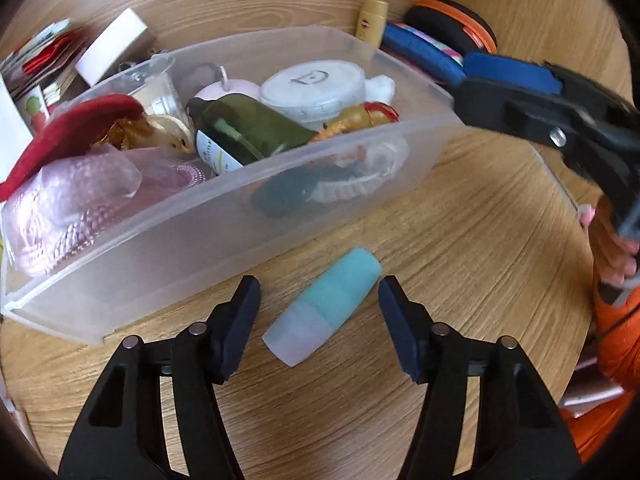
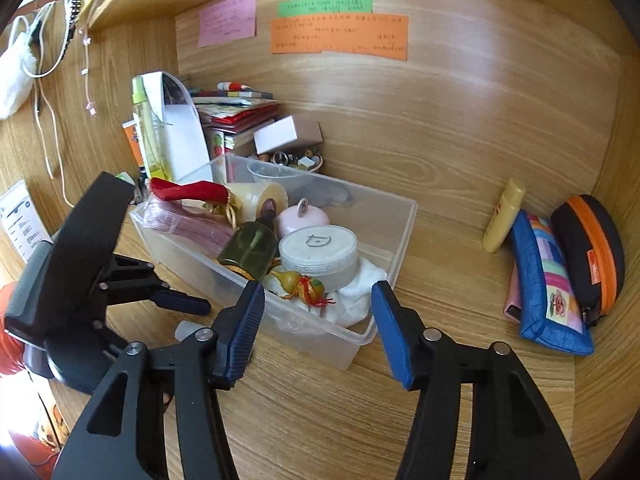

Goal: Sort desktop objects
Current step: 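Grasp the mint-blue tube from the desk with the left tool, then lower the mint-blue tube into the clear box and open the left tool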

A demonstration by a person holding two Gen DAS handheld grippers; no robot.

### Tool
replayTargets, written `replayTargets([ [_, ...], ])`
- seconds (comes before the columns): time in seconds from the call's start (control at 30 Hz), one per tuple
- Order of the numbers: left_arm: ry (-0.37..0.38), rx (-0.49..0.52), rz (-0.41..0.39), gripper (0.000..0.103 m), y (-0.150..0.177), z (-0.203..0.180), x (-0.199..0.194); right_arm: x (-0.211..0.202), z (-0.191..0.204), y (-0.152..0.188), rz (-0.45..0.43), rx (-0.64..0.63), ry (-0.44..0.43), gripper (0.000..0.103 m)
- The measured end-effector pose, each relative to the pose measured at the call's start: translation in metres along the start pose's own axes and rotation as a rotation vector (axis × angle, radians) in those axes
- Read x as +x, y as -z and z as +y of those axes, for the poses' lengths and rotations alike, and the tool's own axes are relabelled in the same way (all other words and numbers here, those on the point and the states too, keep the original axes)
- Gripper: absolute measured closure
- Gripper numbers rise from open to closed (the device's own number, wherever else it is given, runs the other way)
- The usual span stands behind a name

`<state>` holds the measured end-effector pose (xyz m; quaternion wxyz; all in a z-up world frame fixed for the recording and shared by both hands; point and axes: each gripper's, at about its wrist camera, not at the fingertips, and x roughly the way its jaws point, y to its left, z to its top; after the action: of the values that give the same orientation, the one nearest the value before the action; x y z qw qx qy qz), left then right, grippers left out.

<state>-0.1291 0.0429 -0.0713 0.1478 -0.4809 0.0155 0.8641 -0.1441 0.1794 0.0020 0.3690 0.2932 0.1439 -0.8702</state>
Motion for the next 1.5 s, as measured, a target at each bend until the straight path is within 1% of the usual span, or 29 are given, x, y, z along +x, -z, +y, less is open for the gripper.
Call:
replayTargets([
  [0.03, -0.004, -0.004, -0.004, 0.051, 0.0, 0.001, 0.0, -0.001, 0.001, -0.001, -0.001, -0.001, 0.001, 0.05],
  [0.07, -0.023, -0.002, -0.007, 0.055, 0.0, 0.0, 0.0, -0.002, 0.002, -0.001, -0.003, -0.002, 0.001, 0.049],
  [0.13, -0.042, 0.007, -0.013, 0.064, 0.001, -0.001, -0.001, -0.003, 0.004, 0.0, -0.006, 0.003, -0.002, 0.043],
  [0.17, -0.049, 0.012, -0.019, 0.066, 0.003, -0.002, -0.001, -0.003, 0.004, 0.0, -0.007, 0.006, -0.001, 0.042],
  [0.23, -0.06, 0.015, -0.028, 0.076, 0.006, -0.004, -0.003, -0.003, 0.005, 0.0, -0.004, 0.009, -0.005, 0.042],
  [0.27, -0.062, 0.015, -0.03, 0.078, 0.007, -0.003, -0.004, -0.003, 0.005, 0.0, -0.003, 0.011, -0.007, 0.042],
  [0.43, -0.065, -0.018, -0.035, 0.079, 0.015, 0.0, -0.012, -0.001, 0.008, 0.002, 0.01, 0.015, -0.015, 0.042],
  [0.53, -0.067, -0.028, -0.056, 0.079, 0.019, -0.002, -0.021, -0.001, 0.009, 0.003, 0.012, 0.018, -0.024, 0.042],
  [0.73, -0.077, -0.043, -0.159, 0.079, 0.016, -0.004, -0.059, -0.006, 0.013, 0.002, -0.001, 0.011, -0.029, 0.042],
  [0.9, -0.097, -0.064, -0.24, 0.079, 0.003, 0.002, -0.086, -0.011, 0.011, 0.0, -0.02, 0.026, -0.044, 0.042],
  [1.0, -0.104, -0.073, -0.27, 0.079, -0.008, 0.01, -0.093, -0.015, 0.01, 0.0, -0.028, 0.03, -0.043, 0.042],
  [1.13, -0.098, -0.092, -0.294, 0.079, -0.021, 0.019, -0.095, -0.016, 0.008, 0.0, -0.029, 0.031, -0.042, 0.041],
  [1.2, -0.1, -0.1, -0.293, 0.079, -0.026, 0.023, -0.092, -0.016, 0.007, 0.001, -0.028, 0.035, -0.041, 0.041],
  [1.3, -0.098, -0.11, -0.273, 0.079, -0.038, 0.026, -0.077, -0.015, 0.005, 0.002, -0.026, 0.041, -0.045, 0.041],
  [1.37, -0.126, -0.108, -0.262, 0.079, -0.043, 0.026, -0.068, -0.014, 0.004, 0.003, -0.022, 0.045, -0.046, 0.041],
  [1.43, -0.136, -0.117, -0.248, 0.079, -0.046, 0.028, -0.058, -0.013, 0.002, 0.004, -0.015, 0.052, -0.051, 0.041],
  [1.5, -0.154, -0.121, -0.259, 0.079, -0.046, 0.028, -0.056, -0.012, 0.001, 0.006, -0.01, 0.057, -0.054, 0.041],
])
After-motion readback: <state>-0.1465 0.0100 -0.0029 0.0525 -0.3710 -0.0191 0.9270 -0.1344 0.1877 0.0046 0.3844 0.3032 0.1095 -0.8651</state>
